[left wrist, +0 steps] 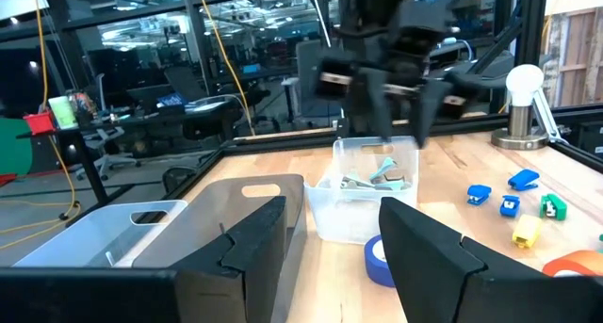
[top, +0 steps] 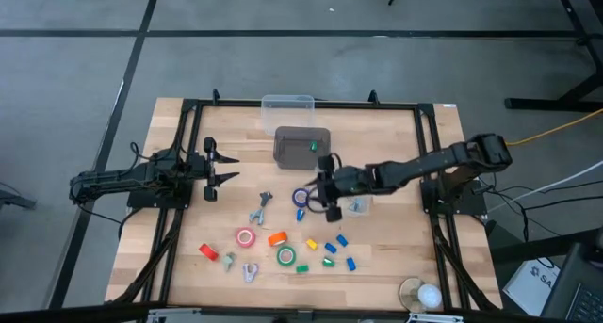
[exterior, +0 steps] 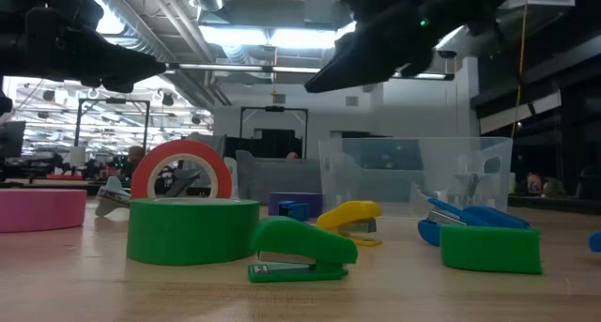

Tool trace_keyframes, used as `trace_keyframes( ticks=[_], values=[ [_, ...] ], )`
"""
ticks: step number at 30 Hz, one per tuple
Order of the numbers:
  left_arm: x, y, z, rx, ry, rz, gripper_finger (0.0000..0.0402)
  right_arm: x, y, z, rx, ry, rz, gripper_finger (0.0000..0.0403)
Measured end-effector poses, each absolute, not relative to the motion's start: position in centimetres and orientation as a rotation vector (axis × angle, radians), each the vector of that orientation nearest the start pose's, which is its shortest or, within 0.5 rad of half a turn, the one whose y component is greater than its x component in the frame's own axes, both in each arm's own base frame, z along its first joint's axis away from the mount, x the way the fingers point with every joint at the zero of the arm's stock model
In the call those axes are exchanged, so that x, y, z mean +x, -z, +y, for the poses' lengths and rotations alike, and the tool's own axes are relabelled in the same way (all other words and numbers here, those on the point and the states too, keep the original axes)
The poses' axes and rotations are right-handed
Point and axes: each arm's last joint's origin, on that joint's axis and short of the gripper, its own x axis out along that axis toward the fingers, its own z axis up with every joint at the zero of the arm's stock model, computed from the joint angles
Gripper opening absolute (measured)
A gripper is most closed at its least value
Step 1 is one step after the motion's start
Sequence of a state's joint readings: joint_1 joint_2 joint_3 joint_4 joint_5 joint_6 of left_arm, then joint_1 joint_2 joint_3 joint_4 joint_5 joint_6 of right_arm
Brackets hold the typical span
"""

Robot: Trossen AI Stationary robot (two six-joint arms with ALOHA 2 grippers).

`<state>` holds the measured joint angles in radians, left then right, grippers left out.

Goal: Pick and place Stapler, Stapler remover, tape
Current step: Put the blue stapler into the black bin

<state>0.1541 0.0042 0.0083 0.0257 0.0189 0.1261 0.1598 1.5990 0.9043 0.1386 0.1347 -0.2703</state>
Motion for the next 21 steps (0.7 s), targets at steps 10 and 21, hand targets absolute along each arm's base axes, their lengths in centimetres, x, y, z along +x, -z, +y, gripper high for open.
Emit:
trace_keyframes(
  ticks=[10, 21],
  values=[
    [9.6, -16.9, 1.4, 0.128, -0.137, -0.021, 0.0169, 32.0, -20.0, 8.7, -0.287, -0.192, 0.605, 0.0172],
    [9.6, -16.8, 1.4, 0.128, -0.137, -0.021, 0.0169, 31.1, -19.3, 10.0, -0.038, -0.124, 0.716, 0.0172]
  ],
)
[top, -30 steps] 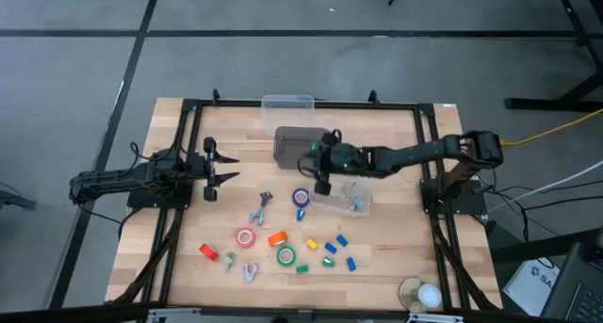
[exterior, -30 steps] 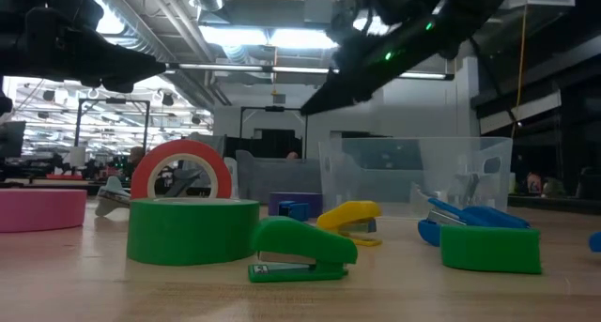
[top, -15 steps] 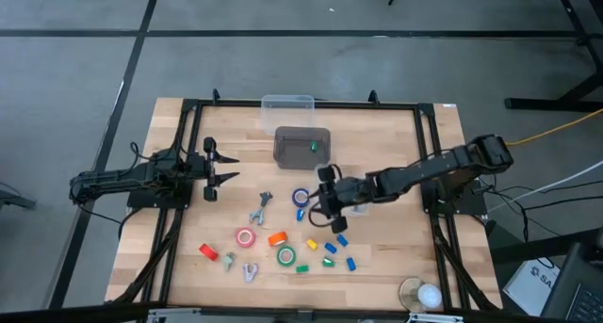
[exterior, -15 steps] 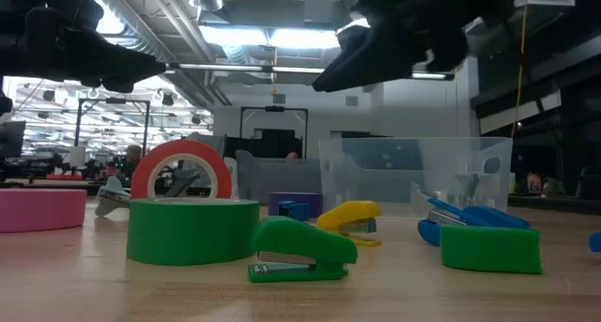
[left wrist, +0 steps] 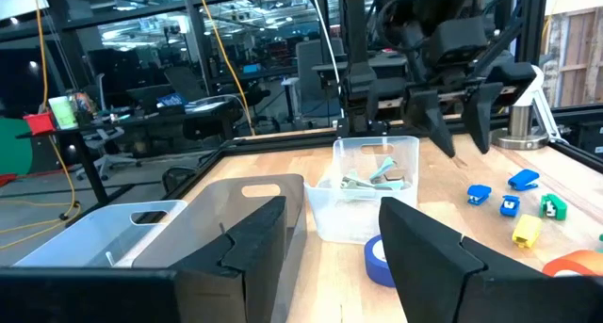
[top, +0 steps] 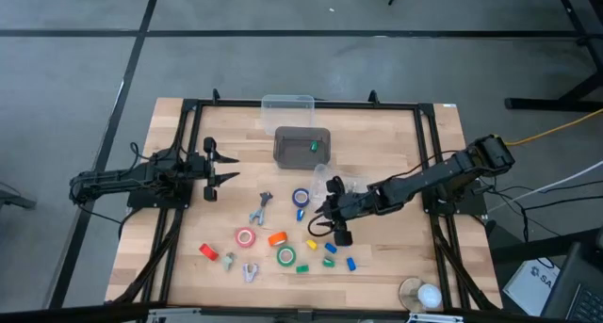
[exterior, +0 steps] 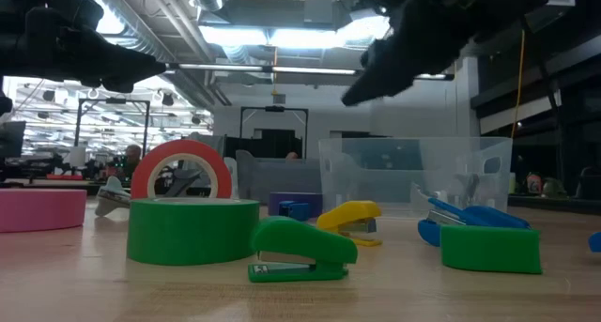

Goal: Pick and place Stapler, Stapler remover, tape
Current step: Put the blue stapler into the black bin

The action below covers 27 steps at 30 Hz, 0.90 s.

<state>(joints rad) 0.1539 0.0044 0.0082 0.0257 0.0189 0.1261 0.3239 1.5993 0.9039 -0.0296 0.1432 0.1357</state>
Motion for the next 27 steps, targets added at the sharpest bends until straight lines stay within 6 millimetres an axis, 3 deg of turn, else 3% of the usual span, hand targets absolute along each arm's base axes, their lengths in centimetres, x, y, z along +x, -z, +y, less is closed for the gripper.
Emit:
trace_keyframes(
  ticks=[10, 20, 27],
  values=[
    [9.6, -16.9, 1.4, 0.128, -0.137, -0.021, 0.0169, 29.5, -17.8, 9.5, 0.11, 0.014, 0.934, 0.0172],
    [9.6, -16.8, 1.4, 0.128, -0.137, -0.021, 0.0169, 29.3, -17.7, 9.9, 0.332, -0.054, 1.009, 0.0172],
    [9.6, -16.8, 1.4, 0.128, -0.137, -0.021, 0.0169, 29.4, -17.7, 10.0, 0.359, -0.071, 1.006, 0.0172]
  ],
)
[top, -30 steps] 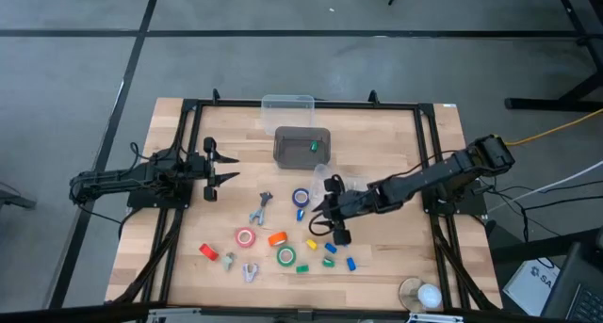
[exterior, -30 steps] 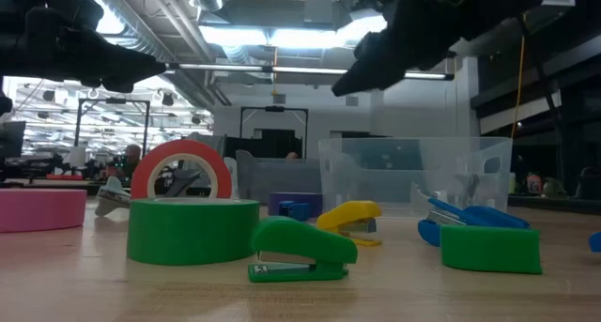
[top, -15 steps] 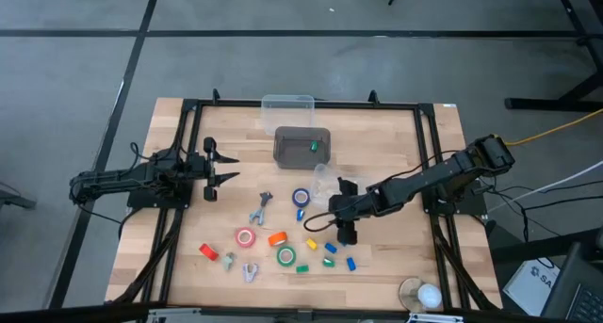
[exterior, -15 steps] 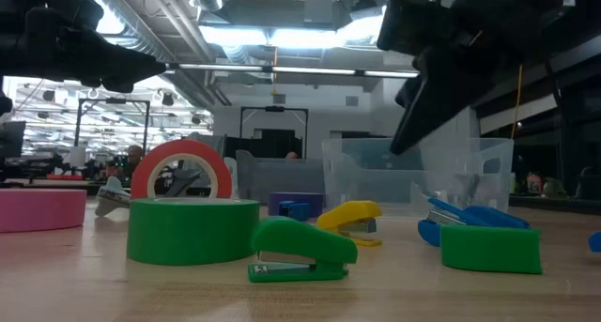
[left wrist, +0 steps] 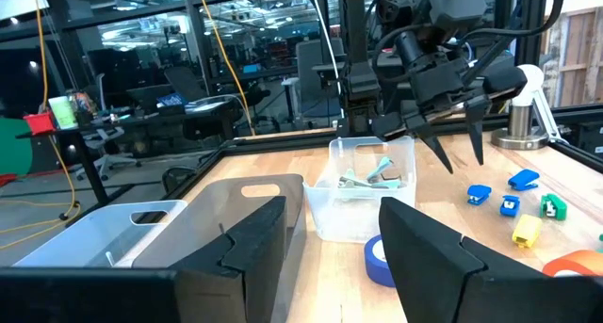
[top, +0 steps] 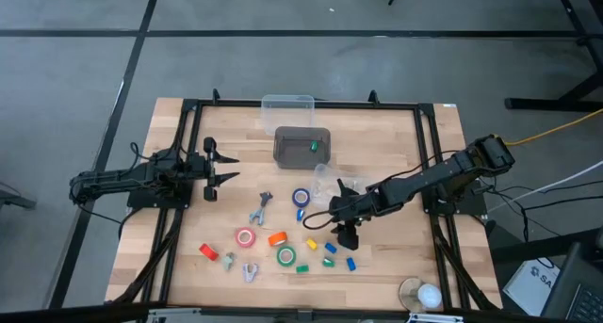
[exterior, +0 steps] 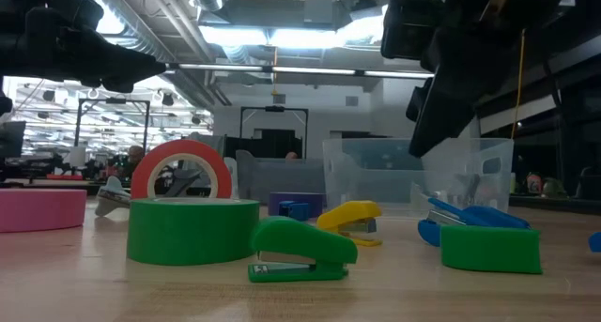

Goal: Pick and place Stapler, Stapler remover, tape
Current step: Put the blue stapler into the black bin

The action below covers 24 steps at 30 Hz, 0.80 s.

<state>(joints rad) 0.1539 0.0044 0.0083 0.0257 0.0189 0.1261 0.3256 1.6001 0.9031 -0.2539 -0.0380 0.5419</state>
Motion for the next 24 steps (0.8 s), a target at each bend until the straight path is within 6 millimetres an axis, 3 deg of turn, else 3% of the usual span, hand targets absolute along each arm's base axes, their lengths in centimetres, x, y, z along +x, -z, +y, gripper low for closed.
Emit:
trace_keyframes(
  ticks=[10, 16, 24],
  values=[
    [9.64, -16.85, 1.44, 0.128, -0.137, -0.021, 0.0169, 29.39, -17.75, 10.07, 0.315, -0.097, 0.999, 0.0172],
    [9.63, -16.85, 1.44, 0.128, -0.137, -0.021, 0.0169, 29.4, -17.78, 10.16, 0.392, -0.067, 1.003, 0.0172],
    [9.63, -16.85, 1.44, 0.128, -0.137, -0.021, 0.0169, 28.95, -17.43, 9.86, 0.5, 0.112, 1.034, 0.0172]
  ],
)
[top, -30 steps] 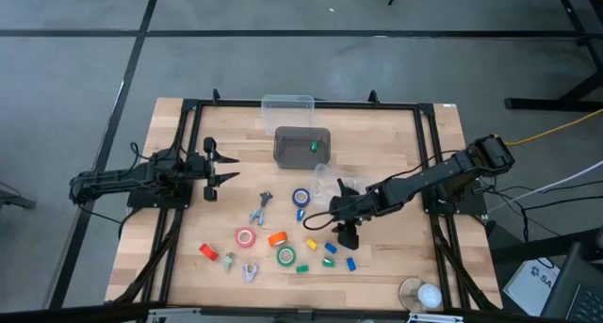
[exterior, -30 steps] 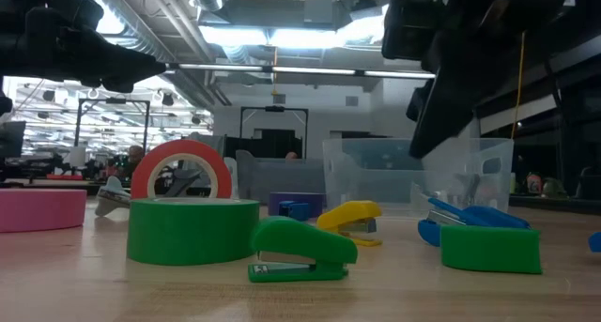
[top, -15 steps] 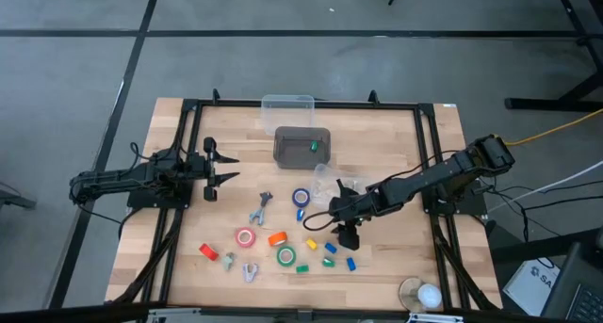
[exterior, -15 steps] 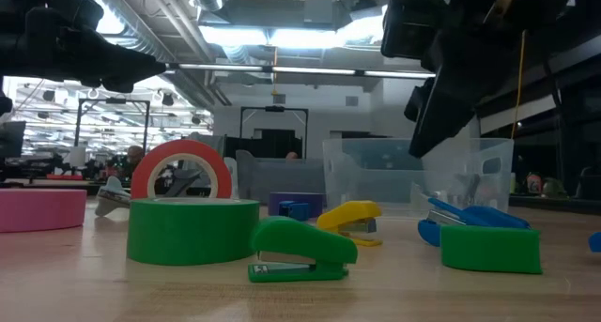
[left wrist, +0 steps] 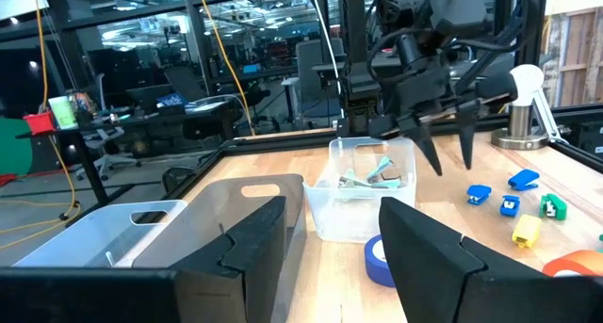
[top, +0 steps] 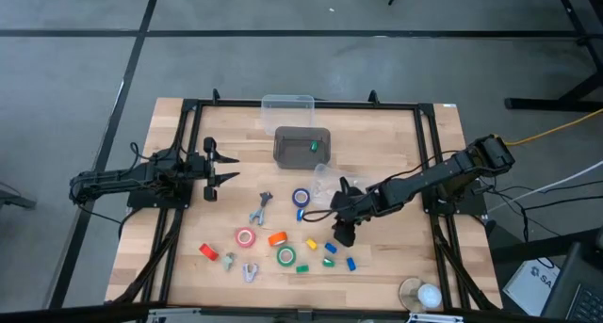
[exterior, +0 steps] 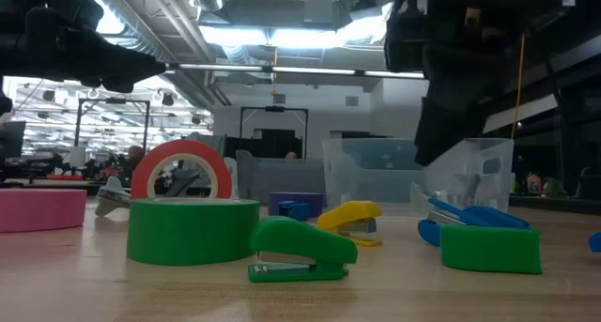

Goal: Pick and place Stapler, Stapler remover, tape
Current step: Put the blue stapler into the black bin

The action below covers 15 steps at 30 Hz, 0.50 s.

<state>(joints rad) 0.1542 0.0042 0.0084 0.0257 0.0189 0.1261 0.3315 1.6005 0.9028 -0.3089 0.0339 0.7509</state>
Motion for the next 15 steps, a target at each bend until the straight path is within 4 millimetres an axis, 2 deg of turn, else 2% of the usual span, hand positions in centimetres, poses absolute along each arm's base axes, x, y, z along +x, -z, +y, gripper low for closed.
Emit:
trace_keyframes(
  ticks=[6, 15],
  values=[
    [9.6, -16.8, 1.4, 0.128, -0.137, -0.021, 0.0169, 28.9, -17.7, 10.2, 0.525, 0.163, 1.035, 0.0172],
    [9.6, -16.8, 1.4, 0.129, -0.137, -0.021, 0.0169, 27.9, -20.0, 13.6, 0.358, 0.24, 1.019, 0.0172]
  ],
)
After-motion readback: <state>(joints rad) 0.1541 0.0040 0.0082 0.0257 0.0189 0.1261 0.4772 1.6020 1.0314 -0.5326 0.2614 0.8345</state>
